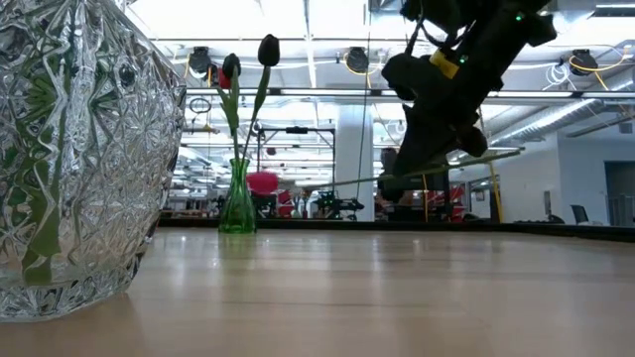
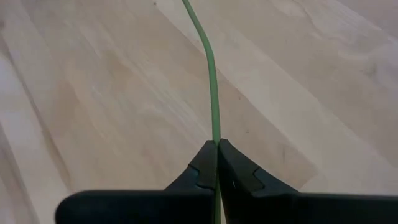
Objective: Sort flowers into vase by color
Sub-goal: Put the red flower into the green vase
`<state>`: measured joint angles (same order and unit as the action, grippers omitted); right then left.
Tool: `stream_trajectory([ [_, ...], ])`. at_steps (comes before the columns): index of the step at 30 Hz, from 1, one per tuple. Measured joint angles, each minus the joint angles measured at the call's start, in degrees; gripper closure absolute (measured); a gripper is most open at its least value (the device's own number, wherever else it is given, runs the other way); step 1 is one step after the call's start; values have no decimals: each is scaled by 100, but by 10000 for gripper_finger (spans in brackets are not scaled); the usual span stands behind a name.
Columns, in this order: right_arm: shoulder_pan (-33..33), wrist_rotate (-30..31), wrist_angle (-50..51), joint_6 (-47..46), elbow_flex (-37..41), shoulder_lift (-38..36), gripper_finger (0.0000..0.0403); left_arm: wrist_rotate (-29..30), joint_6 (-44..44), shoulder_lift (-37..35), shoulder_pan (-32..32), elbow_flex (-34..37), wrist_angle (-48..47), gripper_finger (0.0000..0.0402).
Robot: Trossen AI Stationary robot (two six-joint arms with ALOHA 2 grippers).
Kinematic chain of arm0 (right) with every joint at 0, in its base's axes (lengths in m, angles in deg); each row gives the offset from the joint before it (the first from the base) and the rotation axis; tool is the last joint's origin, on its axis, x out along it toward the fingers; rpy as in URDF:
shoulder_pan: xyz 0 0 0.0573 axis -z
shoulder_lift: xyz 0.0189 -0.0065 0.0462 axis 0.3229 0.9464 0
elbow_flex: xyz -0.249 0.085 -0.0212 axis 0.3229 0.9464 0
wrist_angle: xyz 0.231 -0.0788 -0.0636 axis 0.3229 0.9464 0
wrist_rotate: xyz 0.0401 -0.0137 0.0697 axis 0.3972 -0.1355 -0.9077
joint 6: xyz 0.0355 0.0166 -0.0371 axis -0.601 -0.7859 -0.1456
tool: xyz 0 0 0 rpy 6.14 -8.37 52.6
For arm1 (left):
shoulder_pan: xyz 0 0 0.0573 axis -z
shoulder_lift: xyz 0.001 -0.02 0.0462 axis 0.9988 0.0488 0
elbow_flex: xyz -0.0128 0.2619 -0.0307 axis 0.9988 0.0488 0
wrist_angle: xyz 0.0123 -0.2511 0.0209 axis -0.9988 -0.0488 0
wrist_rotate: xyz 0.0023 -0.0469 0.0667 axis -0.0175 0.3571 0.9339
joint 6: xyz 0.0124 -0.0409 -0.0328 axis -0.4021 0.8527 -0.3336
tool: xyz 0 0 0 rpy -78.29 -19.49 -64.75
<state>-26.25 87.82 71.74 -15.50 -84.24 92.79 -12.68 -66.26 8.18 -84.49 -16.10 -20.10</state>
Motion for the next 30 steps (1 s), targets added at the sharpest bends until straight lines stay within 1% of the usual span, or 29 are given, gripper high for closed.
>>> stream_trajectory([
  [4, 219, -406, 29, 582, 0, 0, 402, -273, -2, 0, -379, 2, -81, 217],
  [6, 330, -701, 128, 961, 0, 0, 402, -352, 6, -1, -533, 4, -355, 217],
  [10, 524, -1190, 449, 1570, -2, 0, 402, -369, -2, -2, -670, 4, -655, 217],
  [14, 644, -1247, 744, 1760, -1, 0, 403, -269, -4, 0, -686, 7, -655, 217],
  [17, 705, -1229, 703, 1918, -2, 0, 403, -260, -5, 0, -682, 7, -654, 217],
  [21, 782, -1203, 116, 2180, -2, 0, 403, -255, -9, 0, -684, 9, -653, 217],
  [26, 988, -1301, -1159, 3066, -4, 0, 403, -240, -11, 0, -682, 9, -652, 217],
  [28, 1223, -1540, -1635, 3282, -7, 0, 403, -240, -12, 0, -684, 9, -651, 217],
  [30, 1551, -1940, -2025, 3415, -7, -31, 403, -240, -13, 0, -683, 9, -651, 217],
])
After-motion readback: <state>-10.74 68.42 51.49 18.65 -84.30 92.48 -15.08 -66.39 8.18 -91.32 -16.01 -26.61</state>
